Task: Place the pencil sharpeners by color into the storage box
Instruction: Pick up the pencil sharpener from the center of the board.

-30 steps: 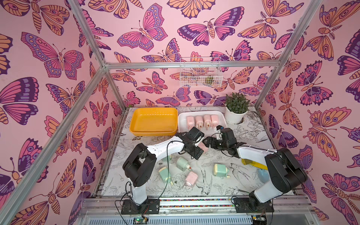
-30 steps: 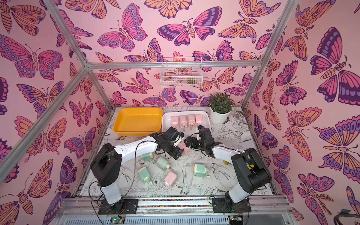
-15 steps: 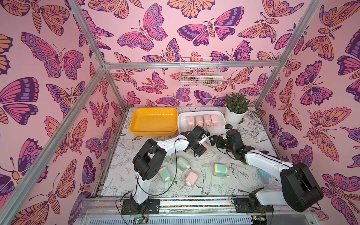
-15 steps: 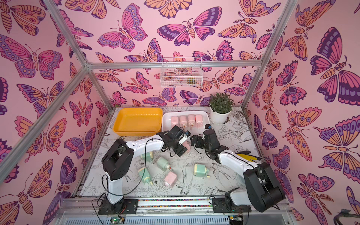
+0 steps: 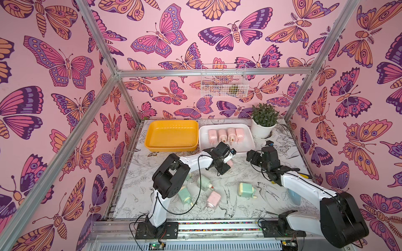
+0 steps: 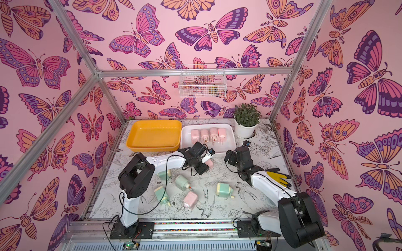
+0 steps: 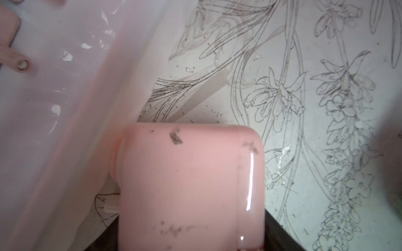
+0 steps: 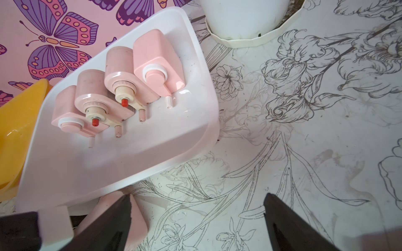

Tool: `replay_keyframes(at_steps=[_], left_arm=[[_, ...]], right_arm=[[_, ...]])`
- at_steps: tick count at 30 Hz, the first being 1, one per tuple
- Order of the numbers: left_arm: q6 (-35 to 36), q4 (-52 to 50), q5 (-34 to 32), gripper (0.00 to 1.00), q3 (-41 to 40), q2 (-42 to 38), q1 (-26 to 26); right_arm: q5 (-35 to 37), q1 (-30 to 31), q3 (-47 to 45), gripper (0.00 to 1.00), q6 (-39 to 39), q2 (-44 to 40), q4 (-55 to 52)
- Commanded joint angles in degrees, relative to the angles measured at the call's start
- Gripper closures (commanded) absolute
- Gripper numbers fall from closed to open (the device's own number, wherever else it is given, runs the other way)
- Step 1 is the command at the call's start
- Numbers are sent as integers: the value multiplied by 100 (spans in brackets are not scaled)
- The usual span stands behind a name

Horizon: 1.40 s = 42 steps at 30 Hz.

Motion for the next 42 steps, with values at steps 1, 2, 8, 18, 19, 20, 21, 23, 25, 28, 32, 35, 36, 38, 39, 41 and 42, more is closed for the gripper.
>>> replay_keyframes(at_steps=[1,2,8,18,19,20,21,23,25,28,32,35,36,38,39,41,42], left_arm=[[-6,115,115,49,-44,78,30],[-16,131,98,57,-80,30,30],[-150,272,656,93,-525,-891,30],[-87,-317,4687,100,-1030,-2754,1174],[121,-662,5037,100,-987,-2771,1353],[408,-1057,5262,100,-884,-2760,1482],[684,-1455,5451,100,-767,-2719,1623],[1264,-2321,5735,100,-474,-2535,1856],[1670,-3124,5944,100,-50,-2288,2054],[2269,-3793,6429,100,372,-2076,2201],[2609,-4041,6591,100,510,-2061,2201],[2555,-4221,6520,100,682,-1970,2170],[2580,-4331,6495,100,744,-1932,2138],[2704,-4547,6453,100,829,-1893,2067],[2748,-4606,6451,100,832,-1893,2023],[2800,-4627,6461,100,803,-1930,1966],[2805,-4625,6471,100,792,-1936,1943]], right_arm=[[-523,-125,113,2,-488,-139,-331],[-698,-156,192,2,-557,-163,-534],[-1736,-181,517,2,-983,-477,-1289],[-3913,-141,903,2,-4124,-795,89],[-4178,-141,1002,1,-4579,-787,92],[-4427,-141,1147,1,-5003,-777,-96],[-4866,-139,1359,1,-5621,-753,-501],[-5440,-134,1634,0,-6603,-728,-1084],[-5843,-131,1654,0,-7626,-708,-1217],[-5886,-29,1928,0,-8685,-433,-1714],[-5422,401,2618,1,-9971,74,-2859],[-5517,552,2698,1,-10412,171,-2913],[-5673,553,2710,0,-10465,229,-2792],[-5992,553,2860,0,-10592,416,-2787],[-6189,553,3016,0,-10649,564,-2917],[-6523,576,3364,0,-10883,818,-3382],[-6613,617,3497,0,-11020,900,-3553]])
